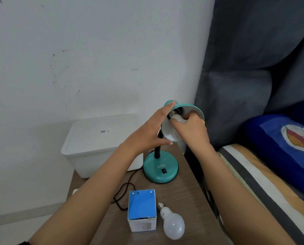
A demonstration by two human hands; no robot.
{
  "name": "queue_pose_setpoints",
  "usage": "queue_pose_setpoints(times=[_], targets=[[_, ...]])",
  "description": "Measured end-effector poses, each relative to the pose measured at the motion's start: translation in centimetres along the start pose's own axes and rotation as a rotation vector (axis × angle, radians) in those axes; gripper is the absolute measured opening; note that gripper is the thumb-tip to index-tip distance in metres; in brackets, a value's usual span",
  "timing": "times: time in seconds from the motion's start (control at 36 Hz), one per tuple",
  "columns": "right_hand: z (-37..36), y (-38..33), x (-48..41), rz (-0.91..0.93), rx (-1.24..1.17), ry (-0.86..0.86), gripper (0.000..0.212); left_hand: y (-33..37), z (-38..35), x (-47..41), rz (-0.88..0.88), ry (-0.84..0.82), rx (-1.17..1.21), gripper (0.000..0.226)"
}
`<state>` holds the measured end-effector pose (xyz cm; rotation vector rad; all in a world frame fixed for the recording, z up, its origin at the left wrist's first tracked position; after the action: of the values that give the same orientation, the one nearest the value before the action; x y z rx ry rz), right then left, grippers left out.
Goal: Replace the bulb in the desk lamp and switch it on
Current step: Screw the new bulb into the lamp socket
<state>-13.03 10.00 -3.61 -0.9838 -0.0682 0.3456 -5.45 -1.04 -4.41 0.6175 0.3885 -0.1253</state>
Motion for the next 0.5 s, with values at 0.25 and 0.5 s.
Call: queue_pose_setpoints(times=[0.25, 0.5], targets=[[0.0, -0.1, 0.6, -0.004, -0.165, -0.141, 0.056, 0.0, -0.1, 0.1, -0.006, 0.001, 0.009, 0.107], [0.5, 0.6, 2.5, 0.133, -0.224, 0.120, 0.049, 0.1, -0.1, 0.3, 0.016, 0.008, 0.021, 0.104]])
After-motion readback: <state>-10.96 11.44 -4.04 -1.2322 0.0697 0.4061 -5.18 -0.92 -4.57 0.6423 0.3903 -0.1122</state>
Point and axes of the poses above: each hand's wrist, its own x-axis away from the middle knuckle, its own z-axis out of the back of the hand, y = z × x, the point moved 4 cm from there along -x, towards the middle knuckle, and after that the axes turned 2 degrees about -x, right-handed, at the moved point
